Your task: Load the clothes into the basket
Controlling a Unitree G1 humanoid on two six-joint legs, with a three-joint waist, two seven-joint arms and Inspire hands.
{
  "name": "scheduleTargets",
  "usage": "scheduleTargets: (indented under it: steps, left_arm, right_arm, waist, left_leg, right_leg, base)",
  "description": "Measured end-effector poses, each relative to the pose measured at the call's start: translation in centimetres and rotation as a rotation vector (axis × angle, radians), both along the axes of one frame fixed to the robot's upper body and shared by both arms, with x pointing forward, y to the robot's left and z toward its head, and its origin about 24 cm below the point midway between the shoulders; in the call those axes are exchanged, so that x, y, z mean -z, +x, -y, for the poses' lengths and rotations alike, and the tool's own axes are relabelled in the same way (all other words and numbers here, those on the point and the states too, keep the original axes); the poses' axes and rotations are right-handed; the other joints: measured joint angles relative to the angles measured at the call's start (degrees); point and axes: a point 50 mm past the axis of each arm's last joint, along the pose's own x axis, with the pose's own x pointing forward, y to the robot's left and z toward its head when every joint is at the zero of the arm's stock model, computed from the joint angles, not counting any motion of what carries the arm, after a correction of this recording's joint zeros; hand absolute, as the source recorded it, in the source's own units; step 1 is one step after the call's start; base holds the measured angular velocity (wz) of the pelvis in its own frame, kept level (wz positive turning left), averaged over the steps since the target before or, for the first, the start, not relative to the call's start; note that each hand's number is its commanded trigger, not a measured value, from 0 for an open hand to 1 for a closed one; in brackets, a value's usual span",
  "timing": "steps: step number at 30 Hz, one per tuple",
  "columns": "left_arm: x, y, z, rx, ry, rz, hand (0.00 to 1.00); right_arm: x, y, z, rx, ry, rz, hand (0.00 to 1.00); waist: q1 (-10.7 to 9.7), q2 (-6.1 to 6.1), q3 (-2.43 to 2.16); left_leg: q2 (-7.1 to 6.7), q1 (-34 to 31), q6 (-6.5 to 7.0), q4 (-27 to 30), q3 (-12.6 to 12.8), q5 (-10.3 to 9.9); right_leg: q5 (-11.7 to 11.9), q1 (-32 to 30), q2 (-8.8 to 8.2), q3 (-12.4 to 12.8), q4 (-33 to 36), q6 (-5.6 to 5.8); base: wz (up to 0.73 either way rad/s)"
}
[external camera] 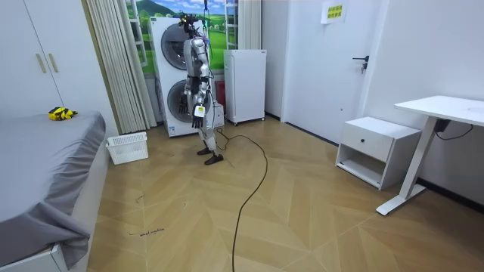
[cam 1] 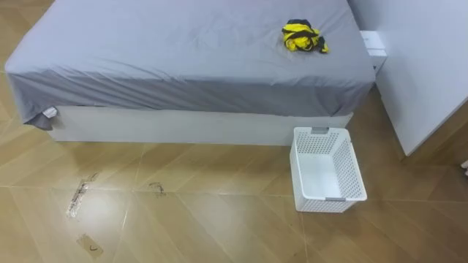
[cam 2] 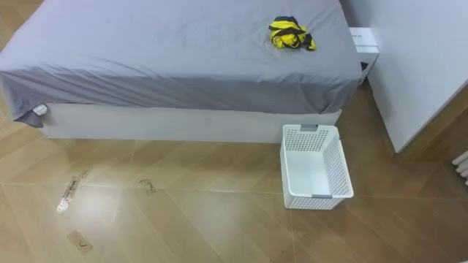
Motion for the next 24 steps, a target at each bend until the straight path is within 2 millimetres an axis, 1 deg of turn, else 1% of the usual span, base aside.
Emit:
scheduleTargets:
  steps: [5,6,15,20,24]
  left_arm:
    - [0.01,-0.15,-0.02,-0.006,-0.001,-0.002,0.0]
    - [-0.01,0.11,0.04,-0.001,-0.002,0.004,0.0]
    - [0.07,-0.1,0.22,0.006,-0.025,-0.004,0.0]
    - [0.08,-0.14,0.23,0.006,-0.027,-0.009,0.0]
    - [0.04,0.2,0.21,0.008,-0.023,-0.002,0.0]
  right_arm:
    - [0.0,0.0,0.02,0.002,-0.001,0.0,0.0]
    - [0.03,-0.07,0.03,0.003,-0.002,-0.004,0.0]
    - [0.11,-0.05,0.16,0.014,0.003,-0.017,0.0]
    - [0.12,-0.15,0.16,0.016,0.004,-0.019,0.0]
    - [0.15,-0.21,0.11,0.024,0.012,-0.023,0.0]
  waist:
    - [0.0,0.08,0.02]
    - [0.0,0.18,0.02]
    - [0.0,0.56,-0.1]
    - [-0.1,0.66,0.0]
    - [-0.1,0.58,0.1]
  left_leg:
    - [-0.09,0.0,0.0,0.0,0.0,0.0]
    - [-0.1,-0.1,0.0,0.0,0.0,0.0]
    - [-0.08,0.2,0.0,0.0,-0.1,0.0]
    - [-0.05,0.3,0.0,0.0,0.0,0.0]
    - [-0.07,0.3,0.0,0.0,0.0,0.0]
  right_leg:
    - [0.0,0.0,-0.11,0.0,0.0,0.06]
    - [0.0,0.0,-0.12,0.0,0.0,0.07]
    - [0.0,0.1,-0.09,0.2,0.2,0.07]
    - [0.0,0.4,-0.06,0.3,0.2,0.07]
    - [0.0,0.4,-0.06,0.2,0.2,0.07]
  base:
    - [0.0]
    - [0.0]
    - [0.0]
    - [0.0]
    - [0.0]
